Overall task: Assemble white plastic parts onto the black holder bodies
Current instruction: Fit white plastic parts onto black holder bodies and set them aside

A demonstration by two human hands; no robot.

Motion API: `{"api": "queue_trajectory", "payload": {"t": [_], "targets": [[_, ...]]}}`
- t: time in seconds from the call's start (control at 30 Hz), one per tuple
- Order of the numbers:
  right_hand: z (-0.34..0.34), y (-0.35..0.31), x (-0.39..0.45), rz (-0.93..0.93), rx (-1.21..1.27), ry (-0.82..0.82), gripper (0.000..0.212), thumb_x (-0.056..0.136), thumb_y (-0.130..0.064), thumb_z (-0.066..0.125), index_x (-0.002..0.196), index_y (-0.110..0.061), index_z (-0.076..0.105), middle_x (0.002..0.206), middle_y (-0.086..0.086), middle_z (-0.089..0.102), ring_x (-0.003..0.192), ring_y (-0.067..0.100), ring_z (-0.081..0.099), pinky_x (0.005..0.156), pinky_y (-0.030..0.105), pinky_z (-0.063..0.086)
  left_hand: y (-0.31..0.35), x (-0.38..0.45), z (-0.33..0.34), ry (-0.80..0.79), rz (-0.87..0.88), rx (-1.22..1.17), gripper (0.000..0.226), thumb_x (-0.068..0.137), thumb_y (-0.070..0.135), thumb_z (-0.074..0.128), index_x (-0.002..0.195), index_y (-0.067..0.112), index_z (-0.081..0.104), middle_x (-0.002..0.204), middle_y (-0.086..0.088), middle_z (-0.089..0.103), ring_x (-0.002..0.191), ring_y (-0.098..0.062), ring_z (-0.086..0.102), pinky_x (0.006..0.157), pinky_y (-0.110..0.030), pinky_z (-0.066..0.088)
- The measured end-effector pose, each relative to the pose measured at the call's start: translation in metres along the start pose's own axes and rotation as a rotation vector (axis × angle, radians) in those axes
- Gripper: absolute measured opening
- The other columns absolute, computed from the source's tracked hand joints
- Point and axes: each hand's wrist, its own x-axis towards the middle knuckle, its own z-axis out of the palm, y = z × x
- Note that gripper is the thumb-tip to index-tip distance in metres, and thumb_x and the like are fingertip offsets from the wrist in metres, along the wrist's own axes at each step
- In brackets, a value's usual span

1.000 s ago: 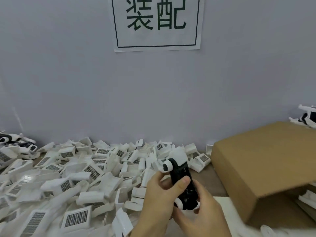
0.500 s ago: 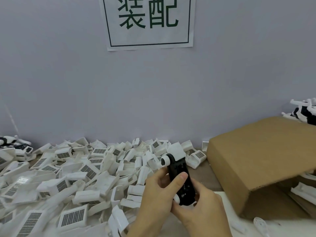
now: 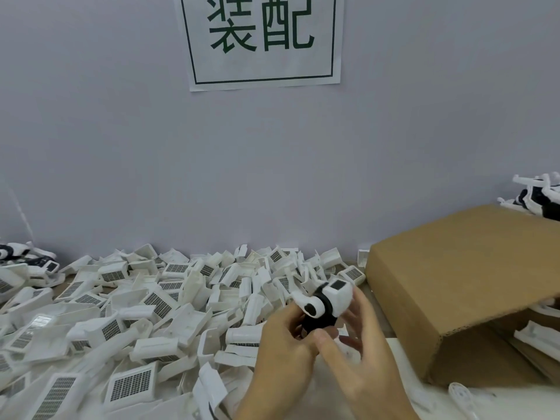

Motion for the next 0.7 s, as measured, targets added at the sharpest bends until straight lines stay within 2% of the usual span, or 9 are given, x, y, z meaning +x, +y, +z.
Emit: {"api": "queue_trajectory", "payload": {"t": [0.03, 0.1, 0.17, 0.23, 0.37, 0.47, 0.6, 0.7], "targets": [[0.001, 0.001, 0.000, 0.022, 0.030, 0.011, 0.083, 0.069, -0.031, 0.080, 0.142, -0.040, 0.041, 0.124, -0.023, 0.065, 0.122, -0.001, 0.058, 0.097, 0.028, 0.049, 0.000, -0.002, 0.002, -0.031, -0.006, 0.017, 0.036, 0.076, 0.011, 0.070, 0.104, 0.033, 0.079, 0.103, 0.000, 0.078, 0.100, -0.020, 0.074, 0.090, -0.042, 0.060], [0.002, 0.003, 0.004, 0.082, 0.096, 0.061, 0.077, 0.069, -0.021, 0.090, 0.132, -0.039, 0.049, 0.109, -0.019, 0.072, 0.107, 0.001, 0.066, 0.083, 0.021, 0.055, 0.000, -0.004, 0.004, -0.083, -0.015, 0.055, 0.035, 0.080, 0.011, 0.068, 0.110, 0.027, 0.078, 0.105, -0.002, 0.078, 0.102, -0.023, 0.074, 0.093, -0.051, 0.058], [0.000, 0.004, 0.008, 0.130, 0.154, 0.120, 0.063, 0.070, -0.013, 0.089, 0.121, -0.034, 0.058, 0.099, -0.019, 0.074, 0.093, 0.001, 0.070, 0.071, 0.013, 0.054, -0.002, -0.004, 0.005, -0.107, -0.019, 0.132, 0.032, 0.079, 0.014, 0.069, 0.108, 0.026, 0.078, 0.101, 0.001, 0.079, 0.100, -0.019, 0.074, 0.093, -0.052, 0.057], [-0.003, 0.003, 0.010, 0.149, 0.172, 0.164, 0.055, 0.071, -0.015, 0.089, 0.116, -0.032, 0.063, 0.093, -0.017, 0.074, 0.086, 0.002, 0.072, 0.065, 0.014, 0.055, -0.003, -0.005, 0.004, -0.128, -0.027, 0.203, 0.031, 0.077, 0.019, 0.068, 0.105, 0.027, 0.078, 0.099, 0.004, 0.079, 0.099, -0.016, 0.074, 0.091, -0.050, 0.057], [-0.003, 0.000, 0.009, 0.135, 0.133, 0.219, 0.047, 0.070, -0.029, 0.088, 0.112, -0.030, 0.067, 0.090, -0.017, 0.075, 0.084, 0.005, 0.072, 0.069, 0.022, 0.056, 0.005, -0.008, 0.006, -0.143, -0.021, 0.217, 0.036, 0.078, 0.020, 0.067, 0.110, 0.034, 0.077, 0.103, 0.010, 0.078, 0.102, -0.010, 0.072, 0.094, -0.045, 0.057], [-0.005, -0.004, 0.008, 0.098, 0.119, 0.228, 0.046, 0.067, -0.033, 0.089, 0.108, -0.031, 0.068, 0.088, -0.016, 0.075, 0.083, 0.004, 0.072, 0.067, 0.018, 0.056, 0.005, -0.008, 0.006, -0.142, -0.018, 0.202, 0.038, 0.076, 0.021, 0.066, 0.110, 0.033, 0.077, 0.101, 0.009, 0.078, 0.098, -0.009, 0.072, 0.091, -0.043, 0.058], [-0.006, -0.007, 0.007, 0.072, 0.176, 0.225, 0.043, 0.062, -0.036, 0.089, 0.100, -0.031, 0.070, 0.084, -0.013, 0.076, 0.080, 0.006, 0.074, 0.066, 0.012, 0.054, 0.006, -0.008, 0.006, -0.166, 0.006, 0.184, 0.038, 0.076, 0.018, 0.068, 0.112, 0.031, 0.077, 0.099, 0.007, 0.078, 0.088, -0.003, 0.070, 0.078, -0.024, 0.053], [-0.006, -0.012, 0.008, 0.069, 0.215, 0.237, 0.051, 0.051, -0.050, 0.084, 0.096, -0.030, 0.071, 0.083, -0.009, 0.077, 0.078, 0.009, 0.075, 0.064, 0.015, 0.056, 0.004, -0.007, 0.007, -0.146, 0.023, 0.193, 0.034, 0.080, 0.019, 0.070, 0.110, 0.034, 0.076, 0.104, 0.012, 0.075, 0.095, -0.006, 0.070, 0.085, -0.028, 0.056]]}}
